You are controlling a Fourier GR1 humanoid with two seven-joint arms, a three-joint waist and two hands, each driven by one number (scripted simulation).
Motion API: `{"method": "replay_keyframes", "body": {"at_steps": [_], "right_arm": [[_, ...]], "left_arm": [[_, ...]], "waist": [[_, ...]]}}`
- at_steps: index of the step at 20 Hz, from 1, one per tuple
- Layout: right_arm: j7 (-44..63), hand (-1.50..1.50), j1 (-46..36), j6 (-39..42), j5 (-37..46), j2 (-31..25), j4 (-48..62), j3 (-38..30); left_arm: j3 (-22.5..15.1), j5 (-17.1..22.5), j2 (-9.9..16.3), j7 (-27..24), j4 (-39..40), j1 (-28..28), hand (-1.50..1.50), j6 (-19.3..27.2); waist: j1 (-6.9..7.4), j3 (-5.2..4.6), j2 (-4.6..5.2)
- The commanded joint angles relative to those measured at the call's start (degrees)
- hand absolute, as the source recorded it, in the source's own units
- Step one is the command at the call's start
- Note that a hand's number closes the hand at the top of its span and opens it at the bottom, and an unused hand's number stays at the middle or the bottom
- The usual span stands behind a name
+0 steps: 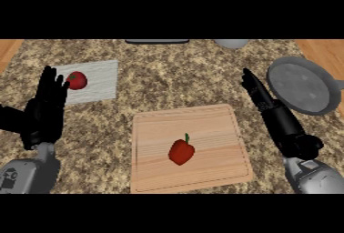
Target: Pick the bell pepper from the cutting board and place it in the pan
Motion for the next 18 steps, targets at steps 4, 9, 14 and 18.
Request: {"method": "replay_keyframes", "body": {"at_steps": [4,9,14,18], "right_arm": [[0.18,1.5,4.99,-4.82,3.18,7.25,3.51,4.36],[-5.83,-1.5,12.42,-22.84,19.56,8.15,7.3,5.39],[-2.43,-1.5,22.85,-34.36,34.18,4.32,-2.67,8.87],[12.93,-1.5,28.89,-27.17,42.27,-4.28,-19.49,10.96]], "left_arm": [[-3.03,-5.17,3.72,-5.27,3.0,0.58,0.0,-5.58],[-2.21,-4.53,7.37,-4.45,2.71,1.56,0.0,-8.95],[-2.76,-5.09,6.48,-8.02,3.12,5.43,0.0,-9.73],[-2.56,-5.06,6.07,-5.61,4.32,0.85,0.0,-9.59]], "waist": [[2.18,1.99,1.83],[0.26,1.88,1.15],[-0.03,1.68,0.86],[0.02,1.67,1.2]]}}
